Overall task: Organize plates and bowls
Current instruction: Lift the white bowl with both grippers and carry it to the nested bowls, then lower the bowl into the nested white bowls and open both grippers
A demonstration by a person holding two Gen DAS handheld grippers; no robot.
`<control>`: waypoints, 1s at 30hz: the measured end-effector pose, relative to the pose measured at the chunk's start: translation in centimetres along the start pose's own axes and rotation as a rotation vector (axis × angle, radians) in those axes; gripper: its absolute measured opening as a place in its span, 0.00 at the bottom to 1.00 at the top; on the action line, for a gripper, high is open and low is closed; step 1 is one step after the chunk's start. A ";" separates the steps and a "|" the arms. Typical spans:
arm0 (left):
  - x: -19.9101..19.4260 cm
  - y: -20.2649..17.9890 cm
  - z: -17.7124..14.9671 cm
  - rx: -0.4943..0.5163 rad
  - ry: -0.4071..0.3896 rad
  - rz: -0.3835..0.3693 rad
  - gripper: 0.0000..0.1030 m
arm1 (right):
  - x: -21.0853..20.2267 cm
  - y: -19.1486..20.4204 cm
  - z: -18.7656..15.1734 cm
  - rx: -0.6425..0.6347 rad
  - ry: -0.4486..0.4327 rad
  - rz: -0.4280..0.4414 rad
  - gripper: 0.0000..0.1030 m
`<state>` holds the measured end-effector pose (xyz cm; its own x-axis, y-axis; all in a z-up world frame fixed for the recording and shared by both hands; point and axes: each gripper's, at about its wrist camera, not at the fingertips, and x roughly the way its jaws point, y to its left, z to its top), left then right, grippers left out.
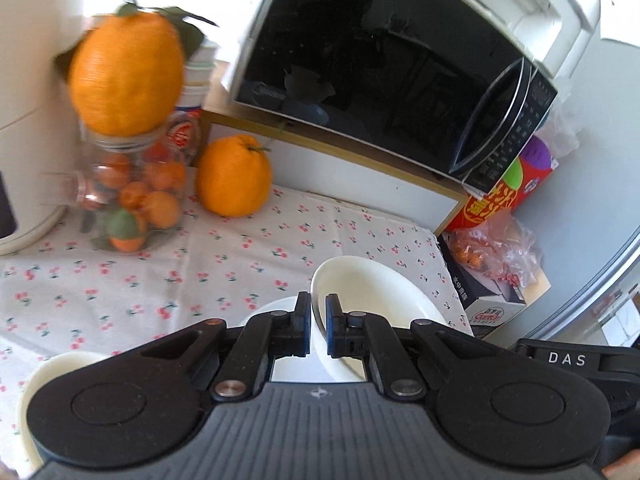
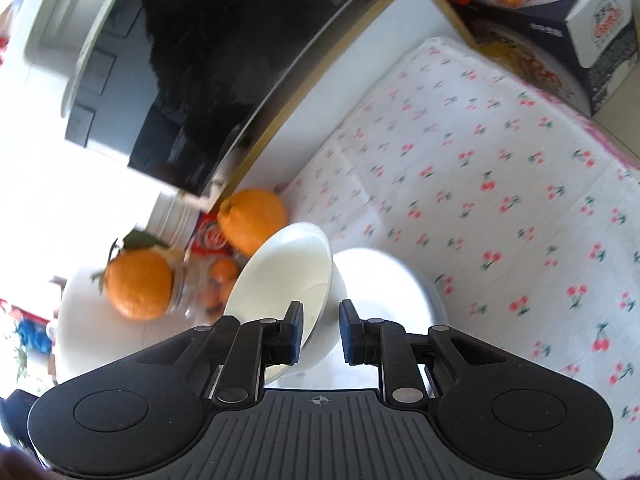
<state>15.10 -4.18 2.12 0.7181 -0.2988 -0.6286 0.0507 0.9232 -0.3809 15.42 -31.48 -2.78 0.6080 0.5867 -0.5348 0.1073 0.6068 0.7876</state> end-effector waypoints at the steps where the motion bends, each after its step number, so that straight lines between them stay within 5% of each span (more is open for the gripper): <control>1: -0.6 0.5 -0.1 -0.008 -0.006 -0.002 0.06 | 0.0 0.5 -0.4 -0.018 0.005 0.004 0.19; 13: -5.4 5.5 -1.3 -0.089 -0.043 0.016 0.06 | 1.0 5.4 -4.4 -0.192 0.067 0.048 0.20; 30: -8.9 11.5 -3.5 -0.092 0.053 0.074 0.06 | 4.2 8.5 -10.2 -0.385 0.250 0.065 0.21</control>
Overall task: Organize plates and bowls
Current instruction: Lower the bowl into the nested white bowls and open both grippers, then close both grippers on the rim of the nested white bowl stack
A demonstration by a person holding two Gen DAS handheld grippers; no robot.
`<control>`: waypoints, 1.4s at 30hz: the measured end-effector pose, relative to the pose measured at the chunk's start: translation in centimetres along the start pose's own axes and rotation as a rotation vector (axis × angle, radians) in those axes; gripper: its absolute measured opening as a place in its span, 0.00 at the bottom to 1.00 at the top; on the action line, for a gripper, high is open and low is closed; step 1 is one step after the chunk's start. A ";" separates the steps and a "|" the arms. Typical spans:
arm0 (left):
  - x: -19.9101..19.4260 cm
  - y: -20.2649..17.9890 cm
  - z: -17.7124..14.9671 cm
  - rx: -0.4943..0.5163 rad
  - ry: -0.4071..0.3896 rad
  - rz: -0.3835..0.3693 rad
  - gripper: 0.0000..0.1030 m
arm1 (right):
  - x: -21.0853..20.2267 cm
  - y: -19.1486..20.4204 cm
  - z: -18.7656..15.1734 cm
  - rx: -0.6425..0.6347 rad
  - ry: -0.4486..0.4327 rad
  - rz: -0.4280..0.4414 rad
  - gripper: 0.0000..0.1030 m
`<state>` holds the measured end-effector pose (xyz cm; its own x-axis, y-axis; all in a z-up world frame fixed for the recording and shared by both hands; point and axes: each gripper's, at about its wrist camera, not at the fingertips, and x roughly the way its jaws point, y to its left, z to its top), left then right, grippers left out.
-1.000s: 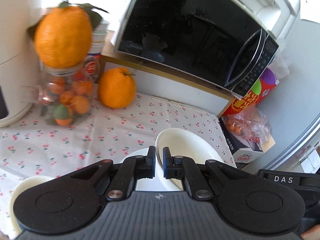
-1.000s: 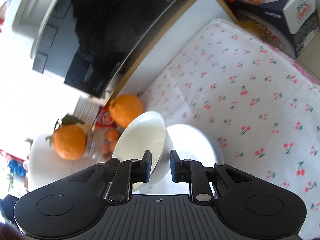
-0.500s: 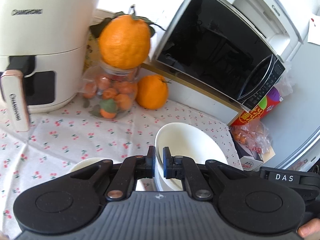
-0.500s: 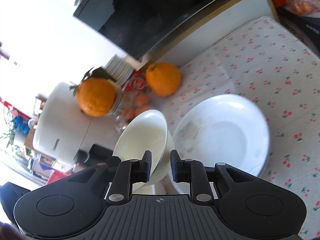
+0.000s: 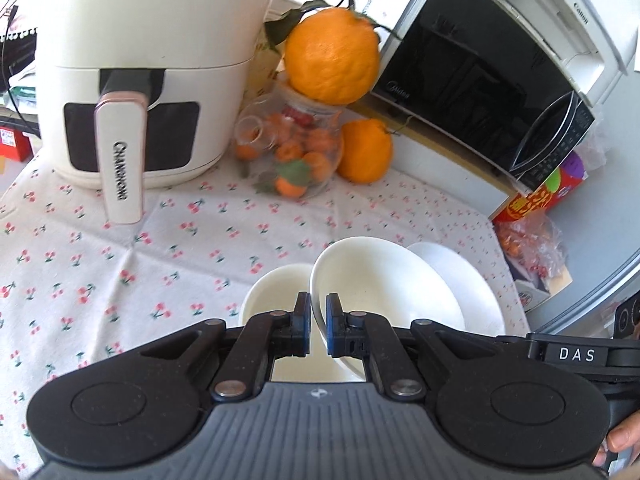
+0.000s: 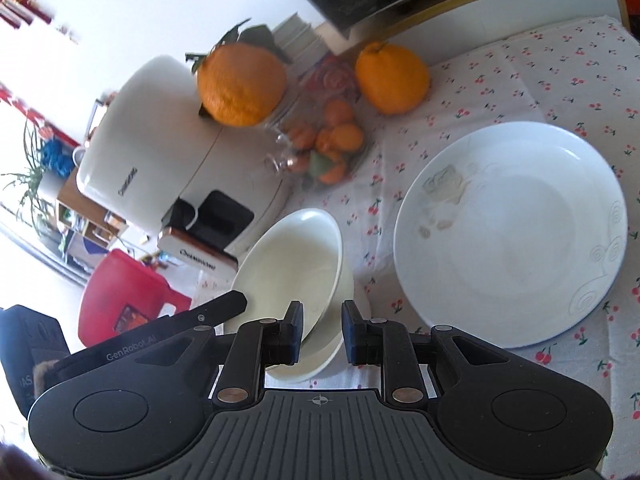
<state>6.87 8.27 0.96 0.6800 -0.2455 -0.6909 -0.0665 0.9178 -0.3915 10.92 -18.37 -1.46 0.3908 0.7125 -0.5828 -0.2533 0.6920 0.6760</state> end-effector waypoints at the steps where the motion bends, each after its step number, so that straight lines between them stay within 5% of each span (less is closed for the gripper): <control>1: -0.1 0.1 -0.1 0.005 0.004 0.005 0.06 | 0.2 0.1 -0.1 -0.003 0.007 -0.002 0.21; 28: 1.6 0.2 -1.0 0.150 0.040 0.152 0.09 | 3.1 1.7 -1.4 -0.115 0.051 -0.067 0.22; 31: 1.9 0.1 -1.1 0.178 0.033 0.162 0.18 | 3.0 1.7 -1.4 -0.128 0.050 -0.077 0.23; 36: 2.1 0.2 -1.1 0.194 0.035 0.152 0.27 | 2.4 1.6 -1.1 -0.120 0.042 -0.064 0.51; 39: 2.1 0.2 -1.1 0.201 0.036 0.148 0.36 | 2.1 1.8 -1.0 -0.139 0.029 -0.069 0.53; 42: 2.2 0.1 -1.1 0.219 0.040 0.131 0.54 | 2.0 1.8 -0.9 -0.140 0.025 -0.066 0.58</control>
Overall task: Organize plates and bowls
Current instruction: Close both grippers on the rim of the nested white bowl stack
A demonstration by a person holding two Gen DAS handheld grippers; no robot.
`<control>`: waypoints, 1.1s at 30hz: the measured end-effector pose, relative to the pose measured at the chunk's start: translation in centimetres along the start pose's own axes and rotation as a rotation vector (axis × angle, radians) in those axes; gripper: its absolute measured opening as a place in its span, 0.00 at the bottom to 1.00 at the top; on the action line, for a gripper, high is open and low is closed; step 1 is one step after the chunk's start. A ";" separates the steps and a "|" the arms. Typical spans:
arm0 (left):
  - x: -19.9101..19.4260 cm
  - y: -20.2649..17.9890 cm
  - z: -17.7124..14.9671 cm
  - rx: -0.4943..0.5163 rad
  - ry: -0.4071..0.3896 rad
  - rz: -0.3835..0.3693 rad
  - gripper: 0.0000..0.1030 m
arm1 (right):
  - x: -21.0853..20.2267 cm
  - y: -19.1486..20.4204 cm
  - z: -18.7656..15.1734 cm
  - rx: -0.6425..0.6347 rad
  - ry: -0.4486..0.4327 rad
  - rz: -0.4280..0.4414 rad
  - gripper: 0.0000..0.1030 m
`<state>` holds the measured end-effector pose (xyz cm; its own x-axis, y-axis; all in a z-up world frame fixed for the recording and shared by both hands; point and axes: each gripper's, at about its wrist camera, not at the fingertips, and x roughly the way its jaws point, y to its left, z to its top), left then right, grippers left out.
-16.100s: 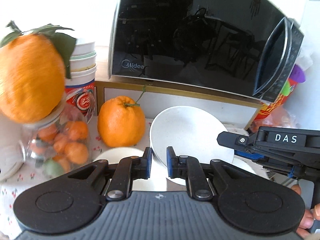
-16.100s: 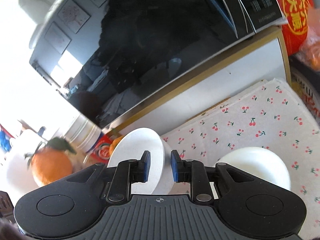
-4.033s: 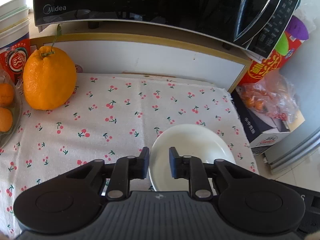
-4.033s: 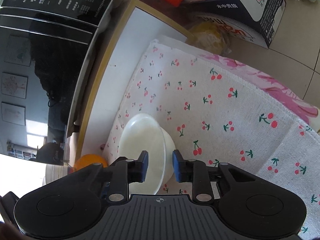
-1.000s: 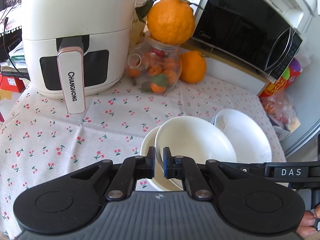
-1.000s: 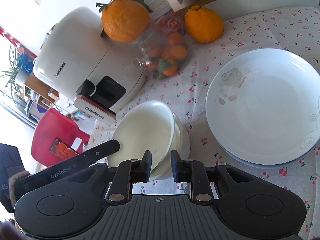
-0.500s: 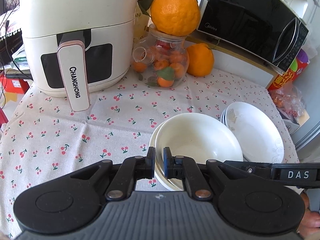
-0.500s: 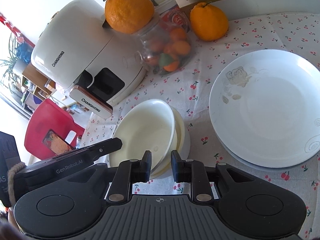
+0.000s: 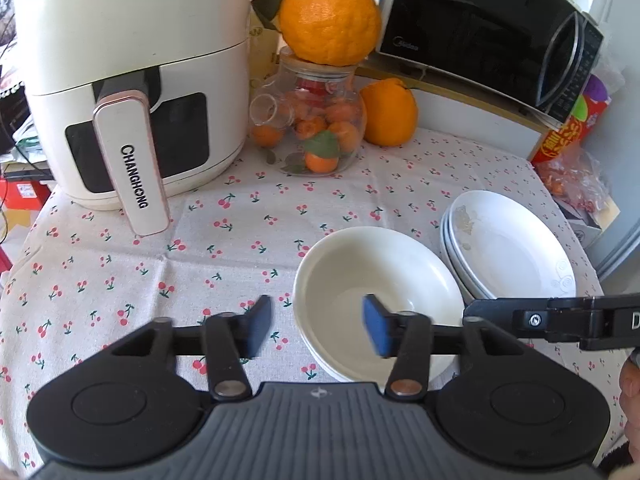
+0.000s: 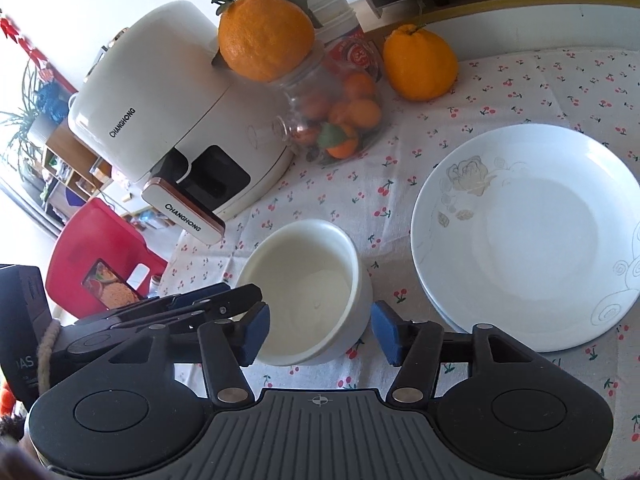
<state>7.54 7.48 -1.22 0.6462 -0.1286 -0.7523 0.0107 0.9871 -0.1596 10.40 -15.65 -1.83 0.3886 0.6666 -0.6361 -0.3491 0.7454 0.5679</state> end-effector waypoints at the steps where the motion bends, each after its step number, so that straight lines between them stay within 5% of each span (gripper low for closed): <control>1: 0.0 -0.1 0.0 0.012 -0.002 -0.005 0.66 | -0.1 -0.1 0.1 0.001 -0.002 0.000 0.58; 2: -0.1 -0.2 0.0 0.029 -0.002 -0.010 0.79 | -0.2 -0.1 0.2 -0.001 -0.006 -0.001 0.59; 4: -0.1 -0.5 -0.1 0.069 -0.004 -0.019 0.90 | -0.6 -0.2 0.5 -0.014 -0.025 -0.006 0.65; 10: -0.1 -1.2 -0.9 0.212 -0.018 -0.095 0.99 | -2.0 -0.6 1.6 -0.086 -0.114 0.031 0.79; 19: 0.6 -2.3 -2.7 0.390 0.022 -0.115 0.99 | -0.7 -0.3 2.6 -0.164 -0.170 0.064 0.79; 28: 2.3 -2.1 -3.1 0.395 0.067 -0.102 0.99 | 2.5 0.0 3.3 -0.089 -0.133 0.026 0.78; 33: 3.5 -2.2 -3.4 0.373 0.094 -0.108 0.95 | 3.9 0.2 3.2 -0.081 -0.121 -0.003 0.66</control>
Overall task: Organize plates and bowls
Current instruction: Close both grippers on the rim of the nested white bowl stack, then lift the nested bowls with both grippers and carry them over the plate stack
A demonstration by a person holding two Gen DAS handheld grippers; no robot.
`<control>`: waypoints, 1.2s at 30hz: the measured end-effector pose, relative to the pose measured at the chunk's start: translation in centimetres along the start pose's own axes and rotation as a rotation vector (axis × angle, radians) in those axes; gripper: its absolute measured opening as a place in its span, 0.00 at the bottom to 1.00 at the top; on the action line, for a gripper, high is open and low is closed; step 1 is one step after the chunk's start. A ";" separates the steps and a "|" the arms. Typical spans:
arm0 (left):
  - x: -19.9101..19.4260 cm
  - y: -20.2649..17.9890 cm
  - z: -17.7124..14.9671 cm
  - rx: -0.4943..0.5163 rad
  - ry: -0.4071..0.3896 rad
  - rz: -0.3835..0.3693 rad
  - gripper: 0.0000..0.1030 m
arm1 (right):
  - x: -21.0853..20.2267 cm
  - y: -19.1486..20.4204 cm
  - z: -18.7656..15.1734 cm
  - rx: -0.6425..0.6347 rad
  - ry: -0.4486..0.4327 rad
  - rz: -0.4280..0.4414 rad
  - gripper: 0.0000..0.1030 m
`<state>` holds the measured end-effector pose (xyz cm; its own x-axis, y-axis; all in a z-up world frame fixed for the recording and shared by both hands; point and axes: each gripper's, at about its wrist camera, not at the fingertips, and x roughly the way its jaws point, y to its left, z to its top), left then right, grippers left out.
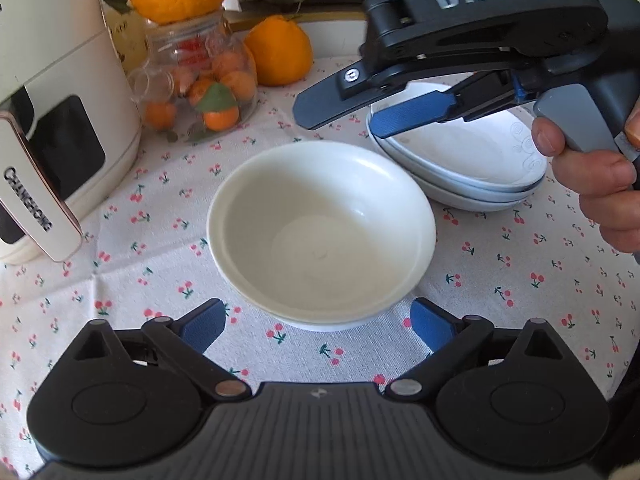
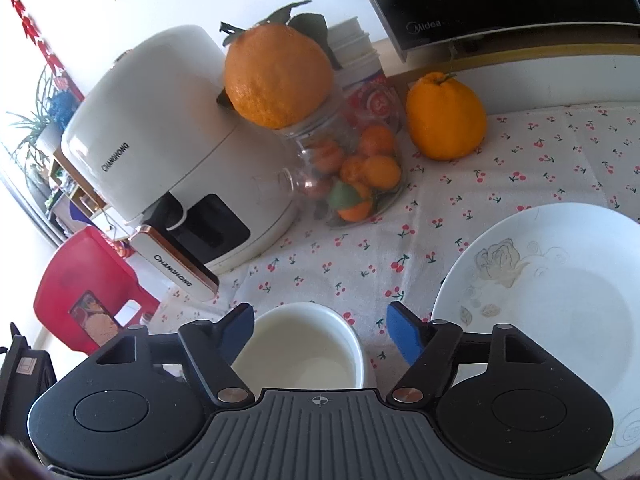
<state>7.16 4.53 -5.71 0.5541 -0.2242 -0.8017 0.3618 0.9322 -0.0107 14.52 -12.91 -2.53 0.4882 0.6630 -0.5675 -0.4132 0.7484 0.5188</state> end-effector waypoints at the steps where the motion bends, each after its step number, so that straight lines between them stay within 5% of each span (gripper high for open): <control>1: 0.2 -0.1 0.0 0.003 0.004 -0.001 0.92 | 0.2 0.0 -0.1 0.000 0.003 -0.007 0.62; 16: 0.6 -0.6 0.0 0.038 -0.004 0.021 0.76 | 1.8 0.3 -1.0 -0.060 0.066 -0.056 0.31; 36: -1.9 -1.7 1.6 0.066 -0.094 0.032 0.75 | -2.1 0.6 0.8 -0.071 -0.018 0.000 0.30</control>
<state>6.70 2.88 -3.21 0.6330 -0.2230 -0.7413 0.3898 0.9192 0.0563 13.82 -13.86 -0.54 0.5022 0.6628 -0.5554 -0.4664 0.7484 0.4715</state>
